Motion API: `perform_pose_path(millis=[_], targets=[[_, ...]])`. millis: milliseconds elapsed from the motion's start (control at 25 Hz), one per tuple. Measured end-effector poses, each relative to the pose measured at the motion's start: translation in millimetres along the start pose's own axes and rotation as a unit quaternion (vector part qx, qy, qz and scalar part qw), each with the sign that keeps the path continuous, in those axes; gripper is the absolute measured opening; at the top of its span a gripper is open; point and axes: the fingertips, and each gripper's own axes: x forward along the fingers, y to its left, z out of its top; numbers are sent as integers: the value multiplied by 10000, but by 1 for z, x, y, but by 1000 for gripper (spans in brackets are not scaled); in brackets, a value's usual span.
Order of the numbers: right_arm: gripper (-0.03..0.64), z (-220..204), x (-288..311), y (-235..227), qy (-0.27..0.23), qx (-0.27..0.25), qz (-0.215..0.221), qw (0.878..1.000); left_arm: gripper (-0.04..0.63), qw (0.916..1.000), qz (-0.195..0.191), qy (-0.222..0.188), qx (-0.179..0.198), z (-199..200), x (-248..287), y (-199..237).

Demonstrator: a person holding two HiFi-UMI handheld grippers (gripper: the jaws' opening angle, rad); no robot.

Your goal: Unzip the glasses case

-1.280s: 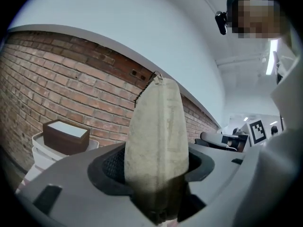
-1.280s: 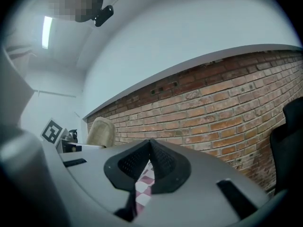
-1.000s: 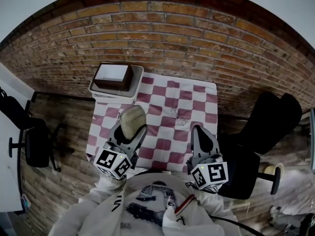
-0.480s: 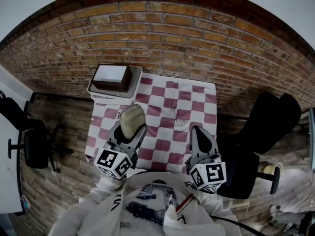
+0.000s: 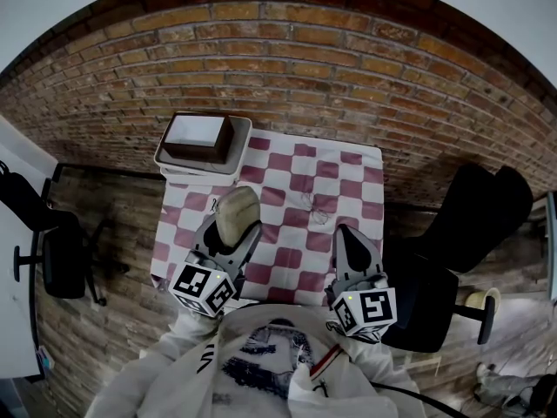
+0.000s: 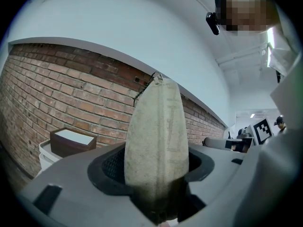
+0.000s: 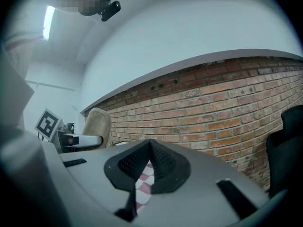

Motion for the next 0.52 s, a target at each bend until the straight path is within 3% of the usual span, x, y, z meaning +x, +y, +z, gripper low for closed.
perform_pose_path(millis=[520], targets=[[14,-2,5,6,59,-51,85,9999,291,10000,-41,58,-24,-1,1,0]])
